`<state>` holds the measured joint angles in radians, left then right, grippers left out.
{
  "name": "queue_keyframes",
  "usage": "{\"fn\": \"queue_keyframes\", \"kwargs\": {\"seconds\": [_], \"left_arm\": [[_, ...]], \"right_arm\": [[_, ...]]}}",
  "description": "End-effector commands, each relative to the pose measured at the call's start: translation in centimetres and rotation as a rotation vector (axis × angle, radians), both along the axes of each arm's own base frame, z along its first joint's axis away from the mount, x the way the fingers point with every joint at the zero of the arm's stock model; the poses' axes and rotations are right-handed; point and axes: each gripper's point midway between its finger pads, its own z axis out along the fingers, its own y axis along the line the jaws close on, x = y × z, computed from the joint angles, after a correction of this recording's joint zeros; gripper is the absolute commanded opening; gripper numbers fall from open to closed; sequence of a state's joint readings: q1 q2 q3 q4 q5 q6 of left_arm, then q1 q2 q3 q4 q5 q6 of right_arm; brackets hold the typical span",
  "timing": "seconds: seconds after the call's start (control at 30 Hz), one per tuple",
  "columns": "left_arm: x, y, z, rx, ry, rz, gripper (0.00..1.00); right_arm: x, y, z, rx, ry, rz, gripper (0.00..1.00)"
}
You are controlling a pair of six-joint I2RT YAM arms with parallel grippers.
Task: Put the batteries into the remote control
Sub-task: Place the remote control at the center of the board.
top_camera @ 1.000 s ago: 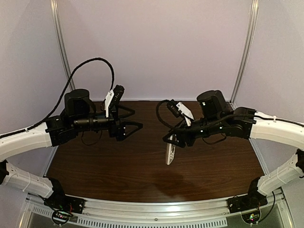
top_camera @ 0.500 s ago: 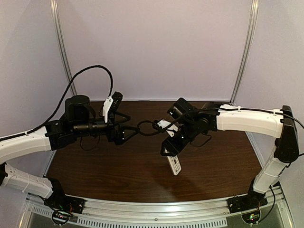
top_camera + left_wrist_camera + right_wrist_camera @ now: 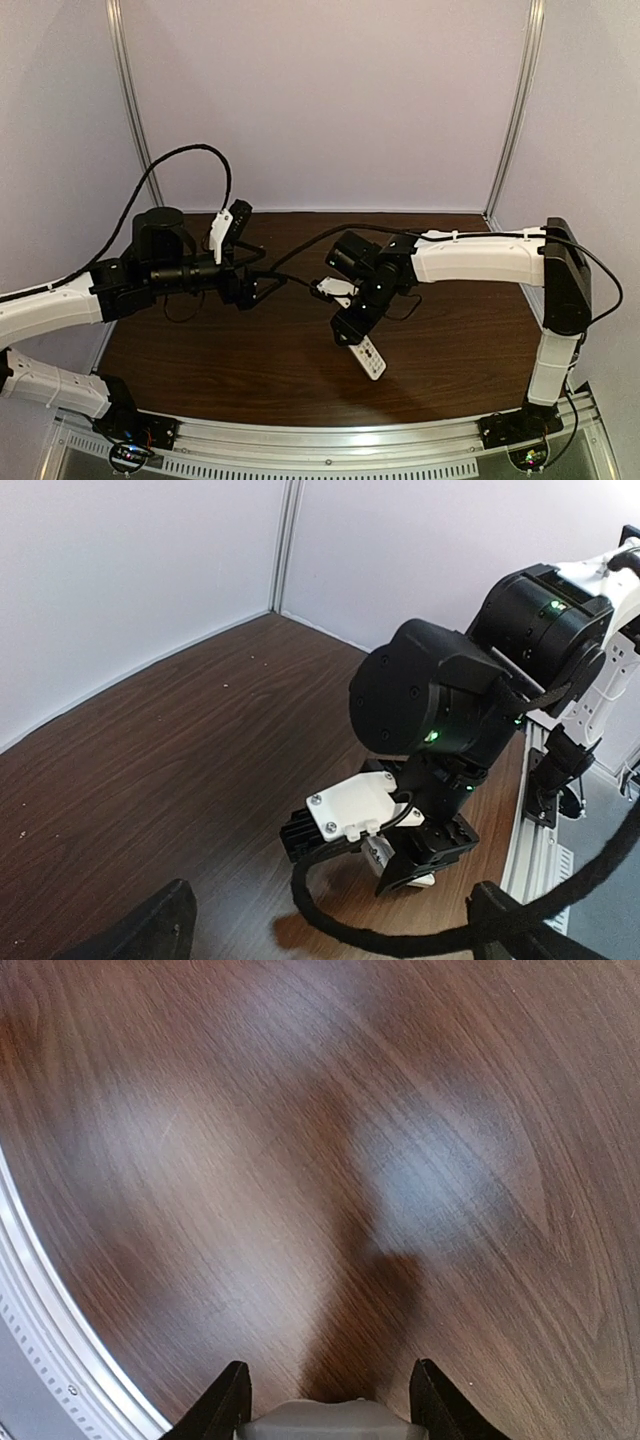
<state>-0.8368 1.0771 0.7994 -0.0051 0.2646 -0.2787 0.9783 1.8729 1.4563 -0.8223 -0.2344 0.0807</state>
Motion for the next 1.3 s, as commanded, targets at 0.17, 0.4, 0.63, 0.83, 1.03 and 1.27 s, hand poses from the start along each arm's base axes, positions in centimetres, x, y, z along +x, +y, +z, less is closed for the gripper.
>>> {"fn": "queue_keyframes", "kwargs": {"seconds": [0.17,0.4,0.63,0.83,1.03,1.27], "left_arm": [[1.6,2.7,1.9,-0.023,-0.081,0.164,0.97],[2.7,5.1,1.8,0.016,-0.102,0.305,0.97],[2.9,5.9,1.6,0.030,-0.118,0.337,0.97],[3.1,6.1,1.7,0.036,-0.124,0.352,0.97],[3.2,6.3,1.7,0.039,-0.128,0.362,0.97],[3.2,6.4,1.6,0.041,-0.128,0.367,0.97]], "right_arm": [[1.1,0.7,-2.0,-0.059,-0.024,-0.003,0.15],[1.6,1.3,-4.3,-0.103,-0.016,-0.002,0.17],[1.9,1.9,-5.6,-0.107,-0.014,-0.004,0.20],[2.0,2.3,-6.3,-0.111,-0.007,0.001,0.24],[2.0,2.1,-6.9,-0.121,-0.011,0.000,0.25],[1.8,2.1,-7.6,-0.129,0.000,0.004,0.31]]}}
